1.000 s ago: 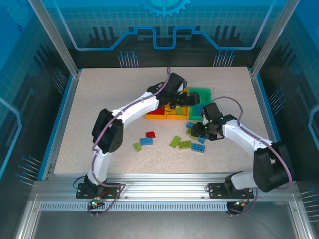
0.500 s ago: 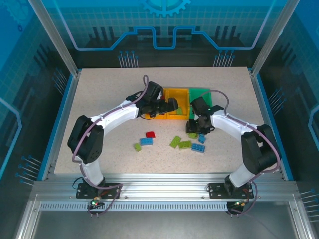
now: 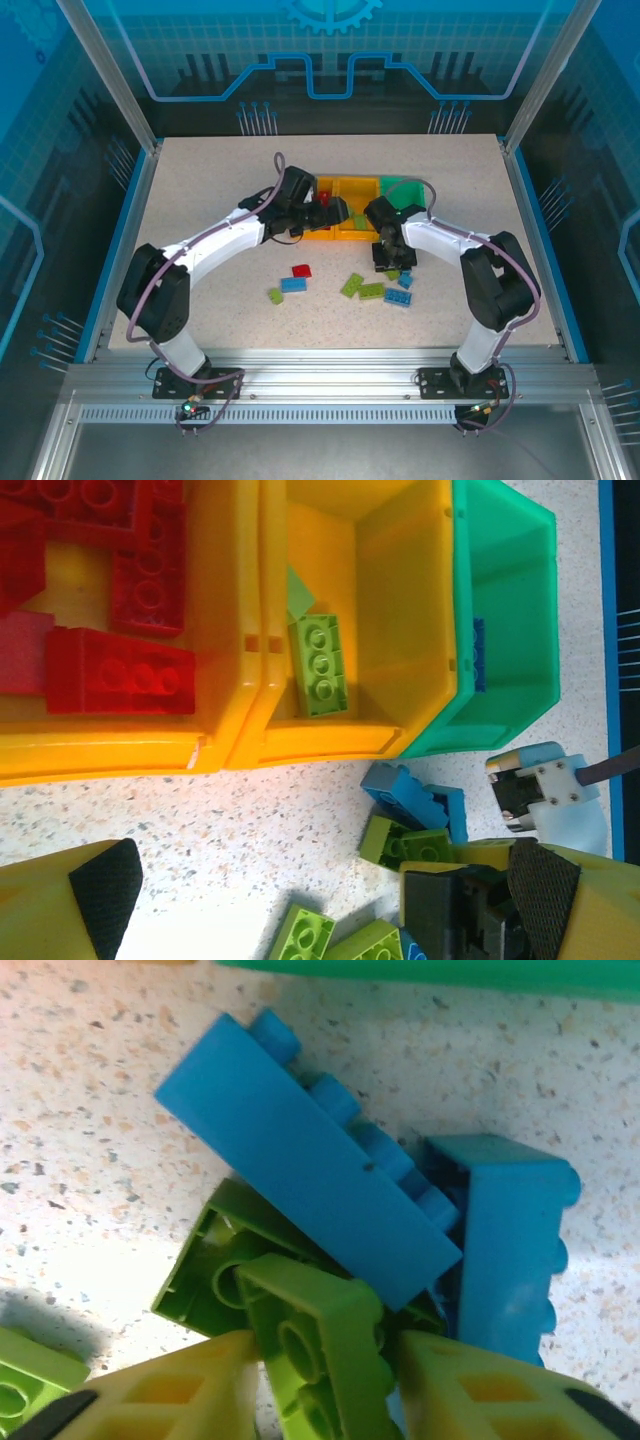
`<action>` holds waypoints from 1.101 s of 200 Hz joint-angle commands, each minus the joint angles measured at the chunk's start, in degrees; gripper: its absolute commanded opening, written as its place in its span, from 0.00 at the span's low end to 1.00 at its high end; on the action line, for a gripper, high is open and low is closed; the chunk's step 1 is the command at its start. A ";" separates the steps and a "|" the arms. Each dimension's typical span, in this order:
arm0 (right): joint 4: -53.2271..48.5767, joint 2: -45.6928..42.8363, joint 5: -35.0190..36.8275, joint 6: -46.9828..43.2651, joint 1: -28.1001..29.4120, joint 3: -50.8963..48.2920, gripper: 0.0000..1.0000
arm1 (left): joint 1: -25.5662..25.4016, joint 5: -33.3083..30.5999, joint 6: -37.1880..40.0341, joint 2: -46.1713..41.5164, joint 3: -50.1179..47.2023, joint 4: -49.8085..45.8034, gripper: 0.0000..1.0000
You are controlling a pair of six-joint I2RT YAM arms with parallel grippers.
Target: Sort the legos into containers by color
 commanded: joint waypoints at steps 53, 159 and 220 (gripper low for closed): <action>-2.52 -4.29 1.66 -0.45 1.66 2.15 0.22 | 1.17 -2.42 -0.29 -4.43 -4.14 0.23 0.99; -3.12 -0.11 -5.57 -3.94 0.29 19.86 0.19 | 2.80 -7.27 0.65 -12.49 -12.61 -7.34 0.99; -6.02 16.93 -5.04 -7.18 -2.17 38.24 0.19 | 2.57 -9.16 -1.22 -20.53 -22.10 -14.59 0.99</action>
